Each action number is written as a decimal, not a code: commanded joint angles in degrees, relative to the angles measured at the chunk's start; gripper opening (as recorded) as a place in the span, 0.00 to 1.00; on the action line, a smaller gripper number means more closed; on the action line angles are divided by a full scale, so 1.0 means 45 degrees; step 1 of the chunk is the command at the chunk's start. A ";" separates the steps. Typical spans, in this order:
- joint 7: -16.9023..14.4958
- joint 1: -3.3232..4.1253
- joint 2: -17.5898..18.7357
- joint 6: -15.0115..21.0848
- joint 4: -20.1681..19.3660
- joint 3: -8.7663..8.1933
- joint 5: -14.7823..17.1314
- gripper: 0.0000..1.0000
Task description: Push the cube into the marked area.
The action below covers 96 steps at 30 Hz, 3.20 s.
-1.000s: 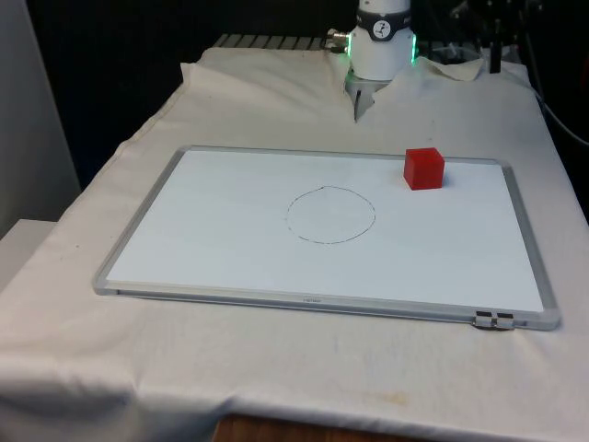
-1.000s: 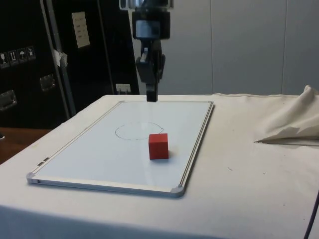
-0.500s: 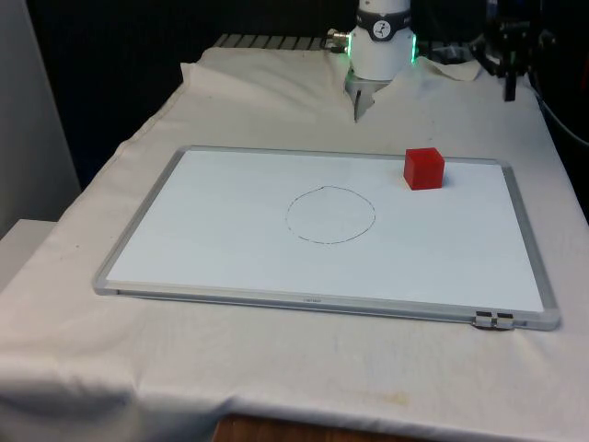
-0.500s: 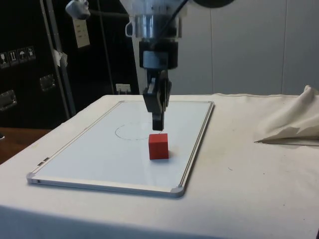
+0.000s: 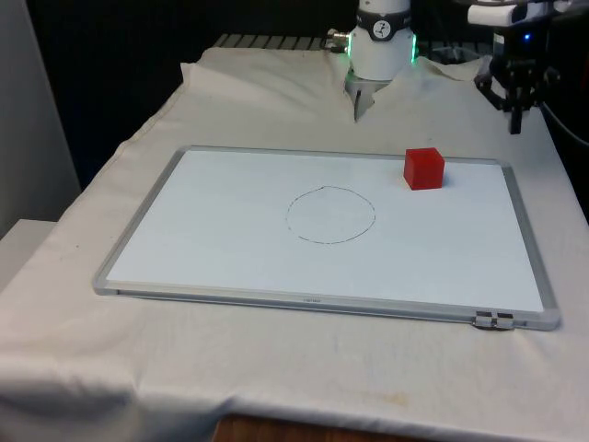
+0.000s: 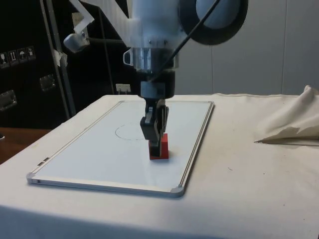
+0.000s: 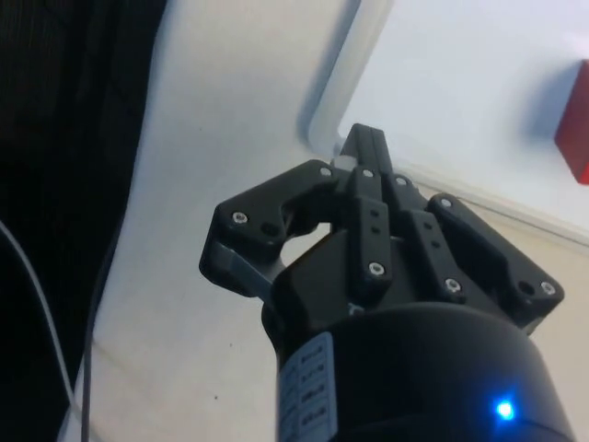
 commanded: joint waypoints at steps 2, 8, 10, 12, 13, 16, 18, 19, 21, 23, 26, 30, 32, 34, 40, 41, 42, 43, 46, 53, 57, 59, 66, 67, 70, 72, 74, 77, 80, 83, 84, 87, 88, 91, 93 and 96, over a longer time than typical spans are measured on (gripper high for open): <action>0.0331 0.0025 0.0127 0.0382 -0.0089 -0.0166 -0.0369 0.00; 0.0433 0.0051 0.0420 0.0879 -0.0204 -0.0433 -0.0662 0.00; 0.0484 0.0064 0.0484 0.0968 -0.0216 -0.0535 -0.0840 0.00; 0.0573 0.0064 0.0547 0.1006 -0.0191 -0.0649 -0.1070 0.00; 0.0637 0.0064 0.0573 0.1006 -0.0166 -0.0700 -0.1197 0.00; 0.0751 0.0064 0.0624 0.1019 -0.0140 -0.0802 -0.1477 0.00; 0.0942 0.0064 0.0700 0.1006 -0.0089 -0.0955 -0.1910 0.00; 0.0993 0.0064 0.0726 0.1006 -0.0076 -0.1006 -0.2063 0.00; 0.1095 0.0064 0.0764 0.0993 -0.0051 -0.1095 -0.2305 0.00; 0.1210 0.0064 0.0828 0.0955 -0.0025 -0.1248 -0.2648 0.00; 0.1235 0.0064 0.0840 0.0942 -0.0025 -0.1299 -0.2737 0.00; 0.1299 0.0064 0.0904 0.0840 0.0013 -0.1579 -0.3221 0.00; 0.0980 -0.0025 0.0917 0.0853 -0.0013 -0.1413 -0.2890 0.00; 0.1299 0.0064 0.0980 0.0789 0.0051 -0.1808 -0.3578 0.00; 0.1299 0.0076 0.1095 0.0726 0.0102 -0.2190 -0.4189 0.00; 0.0980 -0.0025 0.1070 0.0802 0.0025 -0.1935 -0.3718 0.00; 0.1311 0.0089 0.1120 0.0713 0.0089 -0.2241 -0.4265 0.00; 0.1311 0.0089 0.1133 0.0700 0.0089 -0.2279 -0.4329 0.00; 0.1299 0.0089 0.1184 0.0649 0.0102 -0.2406 -0.4558 0.00; 0.1261 0.0076 0.1286 0.0522 0.0127 -0.2725 -0.5106 0.00; 0.1261 0.0064 0.1286 0.0382 0.0140 -0.3005 -0.5577 0.00; 0.1261 0.0064 0.1286 0.0344 0.0153 -0.3069 -0.5679 0.00; 0.1261 0.0064 0.1350 0.0102 0.0216 -0.3476 -0.6404 0.00; 0.0993 -0.0038 0.1273 0.0191 0.0076 -0.3247 -0.5984 0.00; 0.1235 0.0051 0.1439 0.0000 0.0280 -0.3641 -0.6735 0.00; 0.1235 0.0051 0.1490 -0.0038 0.0331 -0.3718 -0.6901 0.00; 0.1222 0.0051 0.1541 -0.0076 0.0382 -0.3820 -0.7066 0.00; 0.1248 0.0064 0.1579 -0.0102 0.0433 -0.3934 -0.7257 0.00; 0.1299 0.0076 0.1681 -0.0204 0.0586 -0.4176 -0.7639 0.00; 0.1350 0.0076 0.1770 -0.0242 0.0713 -0.4329 -0.7907 0.00; 0.1401 0.0076 0.1833 -0.0242 0.0802 -0.4418 -0.8085 0.00; 0.1451 0.0076 0.1910 -0.0255 0.0891 -0.4507 -0.8289 0.00; 0.1490 0.0076 0.1948 -0.0255 0.0929 -0.4545 -0.8378 0.00; 0.1566 0.0076 0.2088 -0.0267 0.1082 -0.4686 -0.8671 0.00; 0.1617 0.0076 0.2139 -0.0293 0.1146 -0.4787 -0.8874 0.00; 0.1681 0.0089 0.2177 -0.0395 0.1210 -0.4915 -0.9167 0.00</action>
